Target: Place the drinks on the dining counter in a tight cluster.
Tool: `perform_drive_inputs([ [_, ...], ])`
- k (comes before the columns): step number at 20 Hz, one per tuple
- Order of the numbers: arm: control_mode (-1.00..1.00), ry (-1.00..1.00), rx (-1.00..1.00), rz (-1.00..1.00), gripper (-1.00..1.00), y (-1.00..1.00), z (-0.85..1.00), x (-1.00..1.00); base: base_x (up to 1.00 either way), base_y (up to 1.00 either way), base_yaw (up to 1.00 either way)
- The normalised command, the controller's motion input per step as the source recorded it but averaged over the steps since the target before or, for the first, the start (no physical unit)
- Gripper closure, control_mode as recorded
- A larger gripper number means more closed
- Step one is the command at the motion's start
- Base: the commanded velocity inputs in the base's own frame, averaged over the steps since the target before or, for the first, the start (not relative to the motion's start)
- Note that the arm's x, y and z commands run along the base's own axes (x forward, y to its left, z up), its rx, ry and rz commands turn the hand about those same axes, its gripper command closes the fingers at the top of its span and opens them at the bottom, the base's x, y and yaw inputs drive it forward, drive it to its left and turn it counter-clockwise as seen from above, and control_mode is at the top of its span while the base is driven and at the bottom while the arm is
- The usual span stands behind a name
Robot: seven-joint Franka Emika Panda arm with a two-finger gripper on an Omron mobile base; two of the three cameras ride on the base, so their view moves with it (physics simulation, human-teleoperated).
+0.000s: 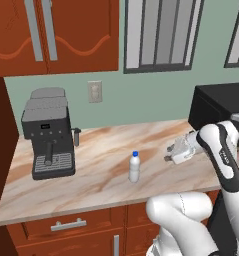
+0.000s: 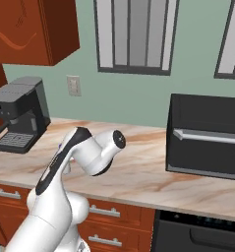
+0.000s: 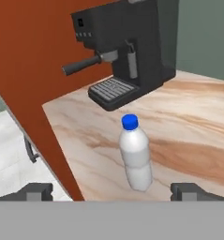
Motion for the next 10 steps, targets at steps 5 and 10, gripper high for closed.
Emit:
perform_drive_inputs([
  [5,-1.00,-0.08,0.01,0.39,-1.00,0.01,0.00,0.00,0.00,0.00,0.00],
  [10,-1.00,-0.16,0.04,0.33,-1.00,0.03,-0.02,0.00,0.00,0.00,0.00],
])
